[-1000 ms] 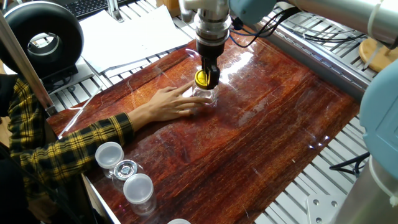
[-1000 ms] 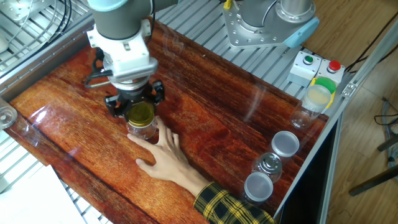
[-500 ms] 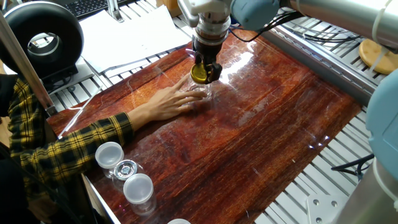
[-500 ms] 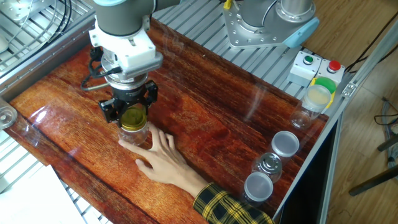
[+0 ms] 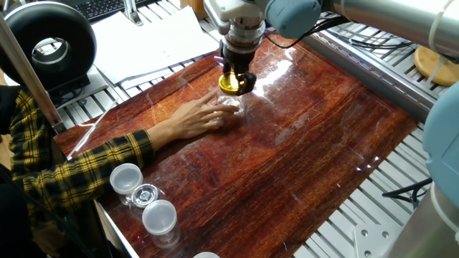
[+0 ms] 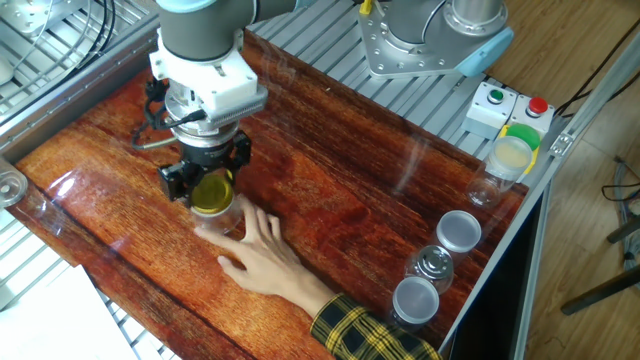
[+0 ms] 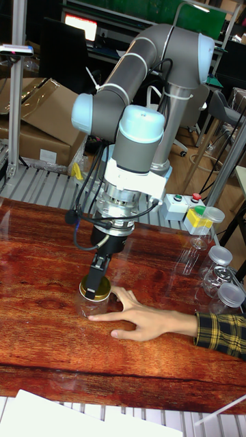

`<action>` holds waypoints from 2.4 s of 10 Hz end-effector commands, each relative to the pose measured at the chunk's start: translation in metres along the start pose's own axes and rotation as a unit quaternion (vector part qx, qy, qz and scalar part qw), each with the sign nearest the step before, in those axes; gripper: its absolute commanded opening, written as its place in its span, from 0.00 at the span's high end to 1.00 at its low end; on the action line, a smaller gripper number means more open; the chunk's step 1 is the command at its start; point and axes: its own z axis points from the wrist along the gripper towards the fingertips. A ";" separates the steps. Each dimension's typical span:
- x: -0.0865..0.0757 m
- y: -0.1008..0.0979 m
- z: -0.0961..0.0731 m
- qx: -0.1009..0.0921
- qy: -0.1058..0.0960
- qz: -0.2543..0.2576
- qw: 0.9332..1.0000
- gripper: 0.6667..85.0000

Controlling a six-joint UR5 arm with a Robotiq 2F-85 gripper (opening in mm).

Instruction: Unscrew the lid from the jar

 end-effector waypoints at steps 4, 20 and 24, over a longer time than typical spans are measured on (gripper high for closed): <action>0.005 0.015 0.004 -0.048 0.012 0.149 0.988 0.13; -0.010 0.018 0.000 -0.104 0.028 0.538 0.836 0.15; -0.006 0.013 -0.001 -0.094 0.034 0.546 0.832 0.17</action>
